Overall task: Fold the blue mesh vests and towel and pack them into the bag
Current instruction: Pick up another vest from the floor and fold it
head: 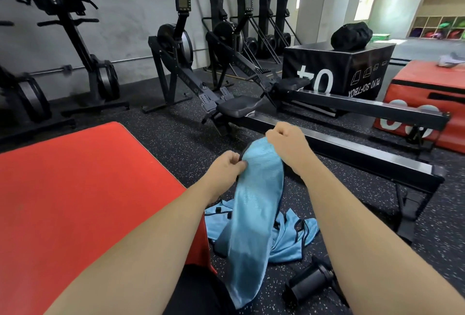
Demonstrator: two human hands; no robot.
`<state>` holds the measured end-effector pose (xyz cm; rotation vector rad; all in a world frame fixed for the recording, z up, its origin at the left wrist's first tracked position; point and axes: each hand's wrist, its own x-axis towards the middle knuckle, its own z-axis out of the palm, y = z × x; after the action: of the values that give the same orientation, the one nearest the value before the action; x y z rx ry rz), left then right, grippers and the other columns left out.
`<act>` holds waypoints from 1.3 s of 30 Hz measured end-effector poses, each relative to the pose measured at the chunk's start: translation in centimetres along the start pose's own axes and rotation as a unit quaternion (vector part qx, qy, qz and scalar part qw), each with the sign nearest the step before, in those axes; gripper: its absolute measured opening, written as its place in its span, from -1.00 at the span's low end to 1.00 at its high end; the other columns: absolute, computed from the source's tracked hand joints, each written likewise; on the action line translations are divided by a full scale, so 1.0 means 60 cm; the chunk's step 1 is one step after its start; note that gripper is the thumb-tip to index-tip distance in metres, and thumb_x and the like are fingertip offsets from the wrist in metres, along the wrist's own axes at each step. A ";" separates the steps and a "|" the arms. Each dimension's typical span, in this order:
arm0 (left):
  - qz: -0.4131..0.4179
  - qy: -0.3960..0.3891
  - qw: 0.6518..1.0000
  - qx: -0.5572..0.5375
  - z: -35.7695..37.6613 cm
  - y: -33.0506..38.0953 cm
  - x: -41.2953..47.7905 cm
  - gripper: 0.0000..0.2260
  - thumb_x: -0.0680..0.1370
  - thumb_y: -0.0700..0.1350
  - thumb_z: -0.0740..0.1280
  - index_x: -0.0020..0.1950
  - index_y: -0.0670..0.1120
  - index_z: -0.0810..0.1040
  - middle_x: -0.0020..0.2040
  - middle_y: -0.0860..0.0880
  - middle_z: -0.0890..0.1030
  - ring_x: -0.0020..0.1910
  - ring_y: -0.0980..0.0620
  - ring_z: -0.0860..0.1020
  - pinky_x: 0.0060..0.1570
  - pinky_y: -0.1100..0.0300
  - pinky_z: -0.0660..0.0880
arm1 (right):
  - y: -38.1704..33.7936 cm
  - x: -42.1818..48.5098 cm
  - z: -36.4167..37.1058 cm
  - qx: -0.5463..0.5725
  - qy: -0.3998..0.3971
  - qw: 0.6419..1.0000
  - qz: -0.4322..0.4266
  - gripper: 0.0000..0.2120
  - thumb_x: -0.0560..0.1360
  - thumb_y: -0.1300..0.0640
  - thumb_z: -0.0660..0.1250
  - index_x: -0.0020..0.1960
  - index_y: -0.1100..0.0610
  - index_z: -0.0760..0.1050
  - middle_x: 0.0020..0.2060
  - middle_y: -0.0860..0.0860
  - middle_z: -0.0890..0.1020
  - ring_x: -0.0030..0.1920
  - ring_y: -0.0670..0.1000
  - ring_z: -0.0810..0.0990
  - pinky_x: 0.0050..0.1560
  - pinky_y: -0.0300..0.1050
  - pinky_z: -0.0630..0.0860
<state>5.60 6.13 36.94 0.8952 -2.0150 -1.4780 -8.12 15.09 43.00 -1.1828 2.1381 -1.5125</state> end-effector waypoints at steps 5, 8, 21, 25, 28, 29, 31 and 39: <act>0.084 0.010 0.995 0.050 -0.005 0.031 0.012 -0.89 0.58 -0.23 0.34 -0.10 -0.09 0.44 -0.36 0.01 0.42 -0.38 0.13 0.33 -0.38 0.29 0.30 | -0.011 -0.004 -0.005 -0.067 -0.129 0.989 -0.040 -0.79 0.43 0.05 0.48 -0.15 0.19 0.56 -0.27 0.02 0.53 -0.29 -0.01 0.49 -0.28 -0.26 0.38; 0.096 -0.020 0.995 0.006 -0.011 0.049 0.012 -0.90 0.55 -0.32 0.35 -0.04 -0.15 0.48 -0.29 -0.06 0.52 -0.34 0.14 0.41 -0.38 0.39 0.36 | -0.017 -0.001 -0.011 -0.130 -0.218 0.967 -0.032 -0.57 0.41 0.01 0.50 -0.40 0.16 0.32 -0.47 0.06 0.26 -0.46 0.00 0.22 -0.42 -0.18 0.14; 0.049 -0.107 0.970 0.212 -0.102 -0.004 -0.002 -0.89 0.53 -0.14 0.43 -0.19 -0.04 0.61 -0.39 0.13 0.58 -0.40 0.23 0.46 -0.29 0.31 0.41 | 0.022 0.024 -0.076 -0.416 0.035 0.908 0.034 -0.89 0.52 0.11 0.25 -0.14 0.12 0.50 -0.17 0.05 0.57 -0.14 0.13 0.50 -0.19 -0.14 0.33; 0.051 -0.091 0.952 0.287 -0.116 0.002 0.004 -0.94 0.48 -0.05 0.41 -0.20 0.08 0.62 -0.33 0.15 0.60 -0.33 0.16 0.48 -0.14 0.10 0.48 | 0.020 0.023 -0.067 -0.390 -0.030 0.920 0.013 -0.88 0.49 0.09 0.31 -0.11 0.14 0.52 -0.12 0.06 0.58 -0.14 0.11 0.53 -0.16 -0.09 0.47; 0.079 -0.091 0.960 0.254 -0.102 0.022 0.005 -0.96 0.51 -0.10 0.43 -0.12 -0.04 0.67 -0.25 0.00 0.64 -0.28 0.12 0.50 -0.13 0.09 0.50 | 0.004 0.018 -0.041 -0.289 -0.150 0.945 -0.036 -0.63 0.40 -0.03 0.49 0.11 0.16 0.61 0.11 0.03 0.62 0.08 0.06 0.60 0.15 0.01 0.54; 0.087 -0.096 0.963 0.236 -0.096 0.030 0.005 -0.95 0.53 -0.14 0.43 -0.09 -0.10 0.67 -0.24 -0.04 0.63 -0.28 0.13 0.49 -0.15 0.14 0.47 | -0.004 0.014 -0.031 -0.257 -0.166 0.951 -0.048 -0.57 0.37 -0.05 0.52 0.16 0.13 0.62 0.17 -0.02 0.61 0.15 0.01 0.58 0.22 -0.04 0.50; 0.093 -0.111 0.969 0.199 -0.085 0.047 0.002 -0.92 0.53 -0.19 0.43 -0.05 -0.19 0.67 -0.27 -0.02 0.60 -0.33 0.21 0.46 -0.23 0.32 0.41 | -0.018 0.007 -0.014 -0.196 -0.204 0.958 -0.051 -0.55 0.34 -0.05 0.55 0.18 0.06 0.63 0.17 -0.09 0.60 0.17 -0.09 0.55 0.21 -0.19 0.44; 0.048 -0.157 0.979 0.121 -0.095 0.071 -0.008 -0.88 0.54 -0.21 0.42 0.05 -0.20 0.67 -0.13 -0.15 0.65 -0.16 0.08 0.52 -0.05 0.22 0.45 | -0.020 0.006 0.005 -0.197 -0.291 0.935 -0.034 -0.74 0.37 -0.10 0.50 -0.19 0.10 0.64 -0.25 0.04 0.57 -0.19 -0.02 0.49 -0.13 -0.09 0.41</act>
<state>9.03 3.73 42.71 0.6746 -2.4740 -1.4136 -7.61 14.47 43.99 -1.6003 2.0239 -0.6243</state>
